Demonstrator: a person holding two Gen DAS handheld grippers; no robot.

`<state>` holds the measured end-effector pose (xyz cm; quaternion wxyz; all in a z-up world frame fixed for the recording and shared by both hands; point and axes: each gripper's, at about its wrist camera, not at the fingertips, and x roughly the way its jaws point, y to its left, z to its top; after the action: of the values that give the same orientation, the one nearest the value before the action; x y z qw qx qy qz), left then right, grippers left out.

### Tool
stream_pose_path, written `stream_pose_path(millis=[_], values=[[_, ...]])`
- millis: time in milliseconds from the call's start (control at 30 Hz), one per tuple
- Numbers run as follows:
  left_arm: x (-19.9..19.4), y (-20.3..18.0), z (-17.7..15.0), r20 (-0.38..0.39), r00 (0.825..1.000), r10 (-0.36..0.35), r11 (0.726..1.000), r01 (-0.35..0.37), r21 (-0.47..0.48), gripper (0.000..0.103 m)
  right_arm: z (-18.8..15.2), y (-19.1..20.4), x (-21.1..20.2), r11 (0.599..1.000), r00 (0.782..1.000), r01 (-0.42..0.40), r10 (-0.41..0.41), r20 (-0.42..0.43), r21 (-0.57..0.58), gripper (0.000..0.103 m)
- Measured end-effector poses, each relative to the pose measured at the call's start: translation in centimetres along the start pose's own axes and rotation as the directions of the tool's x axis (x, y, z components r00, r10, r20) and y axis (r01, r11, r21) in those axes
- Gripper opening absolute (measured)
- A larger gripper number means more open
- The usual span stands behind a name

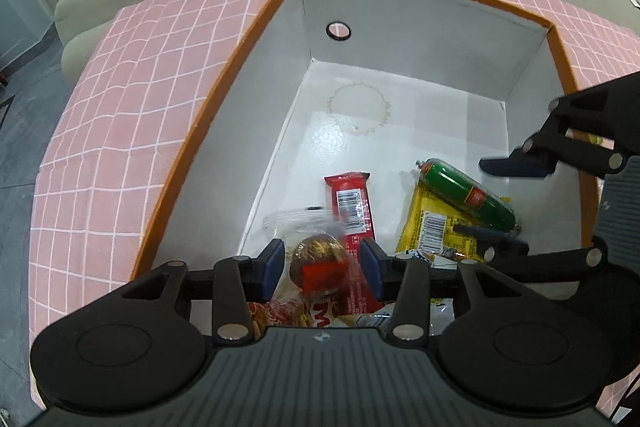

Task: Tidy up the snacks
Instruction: 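Carry the sausage stick and candy pack into the shoebox and open both tools, then withdraw both tools from the box back over the remaining snacks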

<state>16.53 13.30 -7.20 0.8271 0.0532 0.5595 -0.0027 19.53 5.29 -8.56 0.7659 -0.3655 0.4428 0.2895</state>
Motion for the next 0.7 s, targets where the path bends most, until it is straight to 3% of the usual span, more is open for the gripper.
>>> stream_pose_path(millis=[233, 400, 700], values=[[-2.4, 0.0, -0.2, 0.05, 0.999, 0.018, 1.0, -0.017, -0.021, 0.063, -0.3, -0.2, -3.0, 0.999, 0.997, 0.028, -0.03, 0.071, 0.023, 0.071], [-4.5, -0.2, -0.3, 0.097, 0.995, 0.017, 0.999, -0.013, -0.048, 0.064, -0.8, -0.5, -5.4, 0.998, 0.991, 0.044, -0.049, 0.126, 0.041, 0.078], [-8.9, -2.3, -0.7, 0.2, 0.98, -0.014, 0.999, 0.022, -0.036, 0.067, -3.4, -1.5, -10.2, 0.991, 0.975, 0.033, -0.06, 0.213, 0.126, 0.079]])
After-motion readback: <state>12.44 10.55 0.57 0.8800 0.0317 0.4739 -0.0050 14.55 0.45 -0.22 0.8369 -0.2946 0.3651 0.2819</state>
